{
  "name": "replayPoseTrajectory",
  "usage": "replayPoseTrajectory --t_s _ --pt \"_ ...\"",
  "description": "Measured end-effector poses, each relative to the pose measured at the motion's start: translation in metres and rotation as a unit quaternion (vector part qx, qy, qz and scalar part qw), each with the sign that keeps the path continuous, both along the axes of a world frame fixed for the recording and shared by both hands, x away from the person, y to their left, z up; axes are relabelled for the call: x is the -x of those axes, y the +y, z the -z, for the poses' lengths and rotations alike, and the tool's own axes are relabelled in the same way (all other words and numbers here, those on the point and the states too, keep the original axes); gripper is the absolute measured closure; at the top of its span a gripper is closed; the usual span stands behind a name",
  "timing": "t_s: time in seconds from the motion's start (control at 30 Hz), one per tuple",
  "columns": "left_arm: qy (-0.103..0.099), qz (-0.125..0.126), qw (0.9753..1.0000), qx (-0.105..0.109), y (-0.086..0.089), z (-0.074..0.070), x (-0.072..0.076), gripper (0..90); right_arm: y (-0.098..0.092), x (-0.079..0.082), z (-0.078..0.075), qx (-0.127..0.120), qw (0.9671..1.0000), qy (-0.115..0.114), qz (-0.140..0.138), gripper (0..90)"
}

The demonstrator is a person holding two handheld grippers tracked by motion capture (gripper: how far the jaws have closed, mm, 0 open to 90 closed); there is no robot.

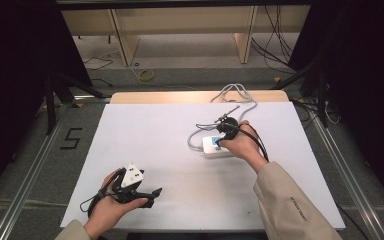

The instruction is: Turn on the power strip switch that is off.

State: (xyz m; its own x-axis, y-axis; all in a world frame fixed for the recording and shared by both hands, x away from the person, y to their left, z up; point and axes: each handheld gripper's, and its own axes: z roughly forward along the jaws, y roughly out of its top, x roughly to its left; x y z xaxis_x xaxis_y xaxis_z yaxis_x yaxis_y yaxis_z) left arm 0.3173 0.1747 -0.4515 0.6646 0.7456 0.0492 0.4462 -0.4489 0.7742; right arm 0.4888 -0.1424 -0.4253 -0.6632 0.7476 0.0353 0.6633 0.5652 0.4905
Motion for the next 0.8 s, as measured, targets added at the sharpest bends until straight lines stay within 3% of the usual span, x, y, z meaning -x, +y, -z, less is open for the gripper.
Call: replayPoseTrajectory --t_s 0.8 --pt "0.000 0.001 1.0000 0.000 0.0001 -0.0004 0.0000 16.0 0.0076 -0.0046 0.0066 0.022 0.9996 0.016 -0.002 90.0"
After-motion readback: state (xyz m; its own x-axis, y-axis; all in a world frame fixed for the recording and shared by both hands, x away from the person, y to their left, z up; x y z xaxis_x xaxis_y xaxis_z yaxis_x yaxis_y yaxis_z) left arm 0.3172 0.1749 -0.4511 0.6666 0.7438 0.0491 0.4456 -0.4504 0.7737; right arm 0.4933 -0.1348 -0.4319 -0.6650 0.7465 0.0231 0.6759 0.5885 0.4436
